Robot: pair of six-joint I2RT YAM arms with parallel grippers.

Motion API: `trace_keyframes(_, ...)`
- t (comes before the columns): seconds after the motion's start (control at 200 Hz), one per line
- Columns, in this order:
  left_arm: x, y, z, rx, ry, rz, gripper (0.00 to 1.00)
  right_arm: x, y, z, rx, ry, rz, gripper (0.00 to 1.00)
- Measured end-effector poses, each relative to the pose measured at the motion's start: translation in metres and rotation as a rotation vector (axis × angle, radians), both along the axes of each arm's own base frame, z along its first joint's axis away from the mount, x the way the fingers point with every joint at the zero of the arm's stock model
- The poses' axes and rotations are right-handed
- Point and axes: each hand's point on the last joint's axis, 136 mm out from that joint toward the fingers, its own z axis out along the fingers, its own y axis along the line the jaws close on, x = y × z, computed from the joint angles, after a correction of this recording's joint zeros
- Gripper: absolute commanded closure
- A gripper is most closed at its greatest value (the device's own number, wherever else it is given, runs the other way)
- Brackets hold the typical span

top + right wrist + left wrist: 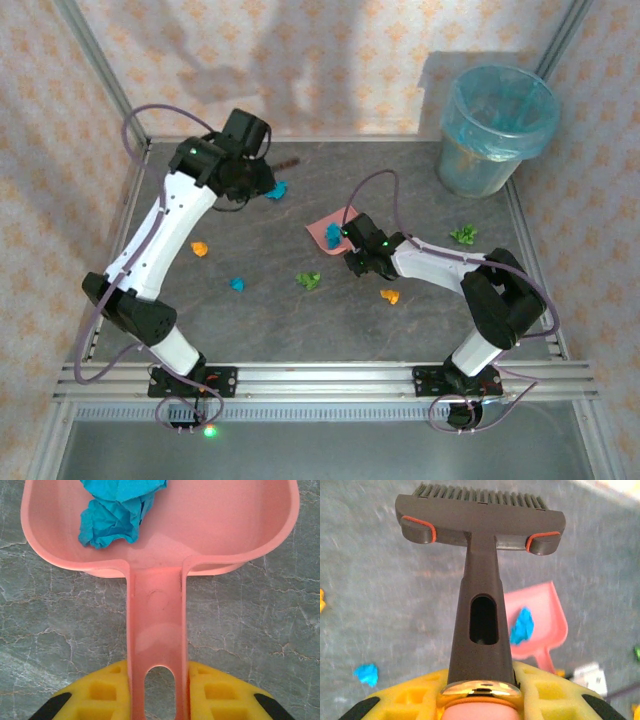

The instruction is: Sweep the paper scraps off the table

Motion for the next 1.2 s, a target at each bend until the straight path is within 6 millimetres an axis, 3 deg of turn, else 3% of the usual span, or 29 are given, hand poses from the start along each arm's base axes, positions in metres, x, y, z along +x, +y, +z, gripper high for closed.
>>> trace_keyframes(0.085,0.022,0.011,0.007,0.025,-0.032,0.057,1.00,0.000,0.000,0.000,0.001,-0.001,0.000,1.00)
trace_keyframes(0.185,0.047,0.016,-0.005,0.043,-0.009,0.096,1.00,0.001,0.000,0.001,0.006,-0.007,0.000,1.00)
trace_keyframes(0.33,0.083,0.019,-0.046,0.068,0.075,0.136,1.00,0.002,0.002,0.001,0.015,-0.017,0.000,1.00)
trace_keyframes(0.52,0.109,0.013,-0.102,0.084,0.202,0.138,1.00,0.008,0.010,0.001,0.031,-0.010,0.001,1.00)
trace_keyframes(0.636,0.113,0.007,-0.120,0.072,0.249,0.125,1.00,0.019,0.023,0.002,0.052,-0.002,0.000,1.00)
trace_keyframes(0.801,0.111,0.002,-0.123,0.044,0.272,0.112,1.00,0.033,0.041,0.004,0.077,0.004,0.009,1.00)
trace_keyframes(1.201,0.089,-0.012,-0.141,-0.063,0.355,0.115,1.00,0.034,0.050,-0.003,0.114,0.023,0.015,1.00)
